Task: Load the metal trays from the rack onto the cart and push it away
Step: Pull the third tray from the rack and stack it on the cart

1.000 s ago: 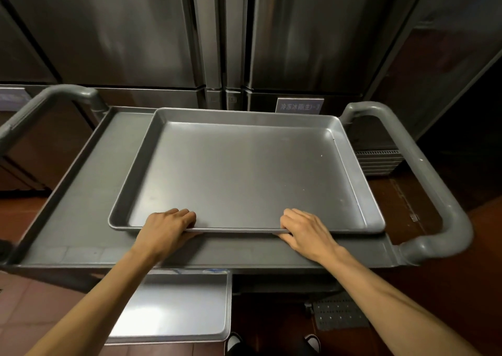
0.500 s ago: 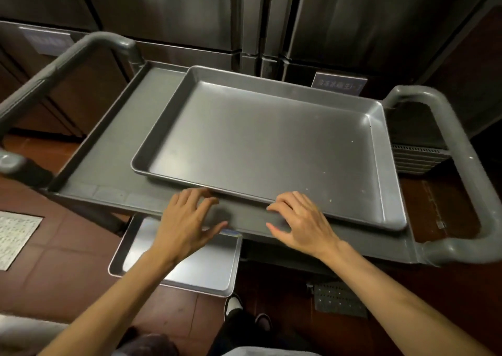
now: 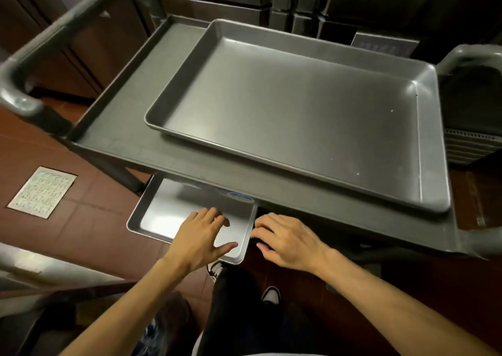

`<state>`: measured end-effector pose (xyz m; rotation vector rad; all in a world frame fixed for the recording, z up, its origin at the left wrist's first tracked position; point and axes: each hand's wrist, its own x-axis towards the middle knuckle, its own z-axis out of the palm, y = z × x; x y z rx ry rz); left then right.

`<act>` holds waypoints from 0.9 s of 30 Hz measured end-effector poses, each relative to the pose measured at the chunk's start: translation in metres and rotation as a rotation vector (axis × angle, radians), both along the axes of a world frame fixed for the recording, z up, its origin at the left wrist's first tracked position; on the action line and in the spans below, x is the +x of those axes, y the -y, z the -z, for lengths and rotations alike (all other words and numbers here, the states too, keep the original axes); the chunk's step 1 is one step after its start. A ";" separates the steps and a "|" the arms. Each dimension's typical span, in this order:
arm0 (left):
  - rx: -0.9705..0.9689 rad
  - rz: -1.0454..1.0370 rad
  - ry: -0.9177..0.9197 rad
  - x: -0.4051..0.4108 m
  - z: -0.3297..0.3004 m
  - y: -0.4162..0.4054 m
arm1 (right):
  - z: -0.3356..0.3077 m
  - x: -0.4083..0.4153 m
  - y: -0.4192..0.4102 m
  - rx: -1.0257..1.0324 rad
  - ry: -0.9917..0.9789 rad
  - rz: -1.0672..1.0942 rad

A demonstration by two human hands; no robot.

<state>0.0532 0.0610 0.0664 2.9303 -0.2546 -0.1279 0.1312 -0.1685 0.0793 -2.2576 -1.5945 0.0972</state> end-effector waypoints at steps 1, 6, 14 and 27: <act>-0.008 -0.010 -0.022 -0.003 0.010 0.001 | 0.011 -0.001 -0.002 -0.035 -0.013 -0.006; -0.023 -0.088 -0.166 0.000 0.067 -0.001 | 0.071 0.011 -0.016 -0.251 -0.116 0.085; -0.099 -0.182 -0.262 0.002 0.154 0.007 | 0.155 0.022 -0.016 -0.365 -0.267 0.229; -0.246 -0.408 -0.379 0.012 0.229 0.070 | 0.215 0.017 0.003 -0.362 -0.287 0.323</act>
